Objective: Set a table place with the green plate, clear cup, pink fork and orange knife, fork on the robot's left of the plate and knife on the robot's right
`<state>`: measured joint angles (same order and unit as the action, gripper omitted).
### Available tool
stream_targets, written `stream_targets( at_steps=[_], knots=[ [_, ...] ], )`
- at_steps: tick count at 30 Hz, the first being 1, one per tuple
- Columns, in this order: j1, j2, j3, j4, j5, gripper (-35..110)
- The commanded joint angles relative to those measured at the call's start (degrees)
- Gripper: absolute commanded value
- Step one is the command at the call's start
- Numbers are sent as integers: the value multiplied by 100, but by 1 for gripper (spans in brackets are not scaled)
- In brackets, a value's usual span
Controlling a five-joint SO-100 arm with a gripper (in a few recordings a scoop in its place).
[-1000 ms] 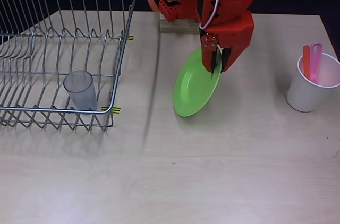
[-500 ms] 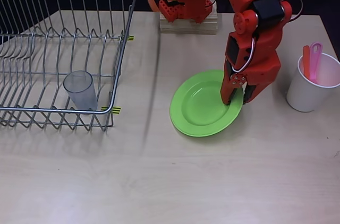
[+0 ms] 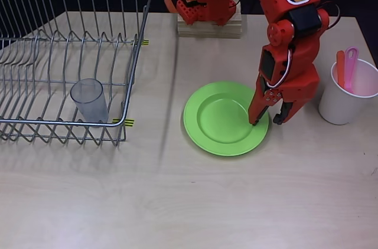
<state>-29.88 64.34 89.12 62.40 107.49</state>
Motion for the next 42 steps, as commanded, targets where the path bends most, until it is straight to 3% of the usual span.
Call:
stream_targets(
  at_steps=[1, 8, 18, 22, 28, 34, 42],
  knots=[
    [-62, 53, 79, -158, 53, 21],
    [-26, 88, 0, 44, -105, 21],
    [352, 1020, -1441, 2355, -1775, 23],
    [879, 1854, -1547, 2795, -2443, 18],
    [2197, 2988, -1354, 2821, -3964, 8],
    [3806, 3472, -1310, 3103, -5959, 15],
    [5361, 3533, -413, 2742, -8604, 31]
  ],
)
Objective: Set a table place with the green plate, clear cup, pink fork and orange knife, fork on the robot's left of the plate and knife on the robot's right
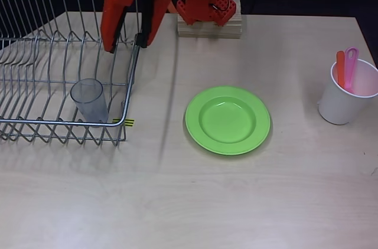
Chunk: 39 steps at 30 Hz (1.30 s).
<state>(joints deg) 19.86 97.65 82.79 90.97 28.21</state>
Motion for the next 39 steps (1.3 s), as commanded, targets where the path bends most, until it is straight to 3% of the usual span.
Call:
stream_targets(
  at_steps=[1, 12, 25, 39],
  knots=[
    [501, 149, 316, -193, -888, 33],
    [1318, -984, 633, -1116, -2259, 52],
    [1477, -2637, -360, -1301, -2689, 49],
    [1433, -2936, -290, -1292, -2575, 44]
  ],
)
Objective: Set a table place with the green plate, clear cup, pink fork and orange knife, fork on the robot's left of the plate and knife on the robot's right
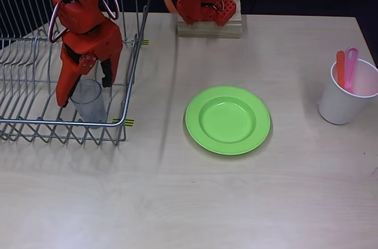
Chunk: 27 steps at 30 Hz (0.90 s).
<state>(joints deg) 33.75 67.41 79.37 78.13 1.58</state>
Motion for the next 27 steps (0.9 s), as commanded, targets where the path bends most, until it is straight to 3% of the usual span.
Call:
stream_targets(
  at_steps=[1, 8, 15, 27],
  knots=[
    [44, 88, 62, -18, 88, 42],
    [-9, 79, 62, -158, 35, 32],
    [-44, 53, -35, -149, 53, 32],
    [-237, 1301, -773, 1081, -158, 32]
  ],
)
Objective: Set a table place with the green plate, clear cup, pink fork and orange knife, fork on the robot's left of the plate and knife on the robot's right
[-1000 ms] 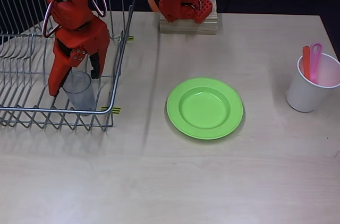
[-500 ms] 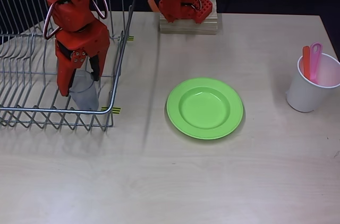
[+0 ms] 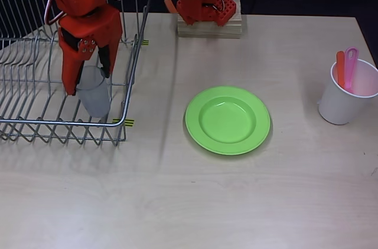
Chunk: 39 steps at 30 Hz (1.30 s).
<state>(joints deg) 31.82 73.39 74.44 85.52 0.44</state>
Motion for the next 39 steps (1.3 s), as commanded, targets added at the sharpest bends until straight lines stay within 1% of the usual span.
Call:
stream_targets(
  at_steps=[1, 9, 13, 17, 22, 29, 39],
  knots=[
    [-53, 853, -325, 448, -70, 32],
    [-360, 2092, -404, 615, -229, 31],
    [-896, 2443, -677, 642, -211, 31],
    [-1626, 2391, -1020, 536, -70, 31],
    [-2417, 1705, -1406, 264, 290, 31],
    [-3296, -132, -2514, 70, 1072, 31],
    [-4113, -2057, -3691, 97, 2435, 32]
  ],
)
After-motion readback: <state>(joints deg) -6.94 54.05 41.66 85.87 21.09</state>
